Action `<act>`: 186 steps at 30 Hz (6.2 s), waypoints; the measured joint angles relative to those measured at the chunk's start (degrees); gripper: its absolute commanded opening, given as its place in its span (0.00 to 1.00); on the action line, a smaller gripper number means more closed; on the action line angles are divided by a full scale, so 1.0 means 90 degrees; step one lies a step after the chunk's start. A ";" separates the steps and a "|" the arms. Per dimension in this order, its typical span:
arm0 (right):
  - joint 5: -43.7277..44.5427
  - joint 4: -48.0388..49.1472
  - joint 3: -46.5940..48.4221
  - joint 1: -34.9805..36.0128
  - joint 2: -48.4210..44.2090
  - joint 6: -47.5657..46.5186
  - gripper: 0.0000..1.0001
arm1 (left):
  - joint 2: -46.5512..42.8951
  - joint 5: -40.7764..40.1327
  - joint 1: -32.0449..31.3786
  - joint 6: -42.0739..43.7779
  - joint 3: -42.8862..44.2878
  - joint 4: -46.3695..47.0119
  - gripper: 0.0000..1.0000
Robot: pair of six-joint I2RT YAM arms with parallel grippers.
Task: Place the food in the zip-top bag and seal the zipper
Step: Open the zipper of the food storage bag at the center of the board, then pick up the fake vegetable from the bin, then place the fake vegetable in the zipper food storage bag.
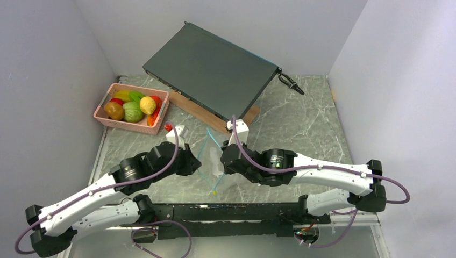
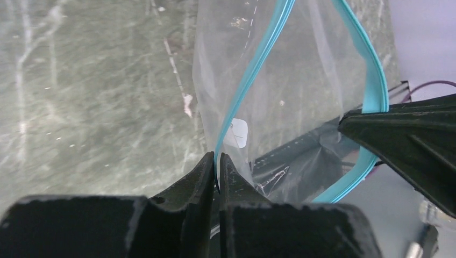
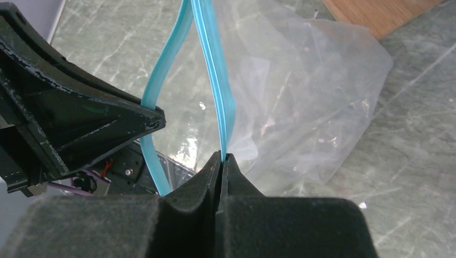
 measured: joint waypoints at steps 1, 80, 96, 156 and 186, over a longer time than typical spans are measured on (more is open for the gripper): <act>-0.0002 -0.0109 0.0000 0.0000 -0.0024 0.0056 0.00 | 0.0085 0.0107 0.0000 -0.0005 -0.0002 0.0129 0.18; -0.1994 0.2815 -0.0182 -0.1137 0.1433 -0.0658 0.00 | 0.5382 0.0192 0.9148 0.2948 0.2545 0.2404 1.00; -0.1982 0.2574 0.0061 -0.1137 0.1452 -0.0743 0.00 | 0.6776 0.0869 0.9148 0.3405 0.3242 0.3339 0.97; -0.2509 0.2283 0.1059 -0.1137 0.1792 -0.0160 0.00 | -0.1464 0.7842 0.7113 0.1209 -0.1294 0.3223 0.25; -0.2878 0.2832 0.0631 -0.1239 0.1382 0.0357 0.00 | -0.1256 0.7640 0.7079 0.1756 -0.0937 0.1868 1.00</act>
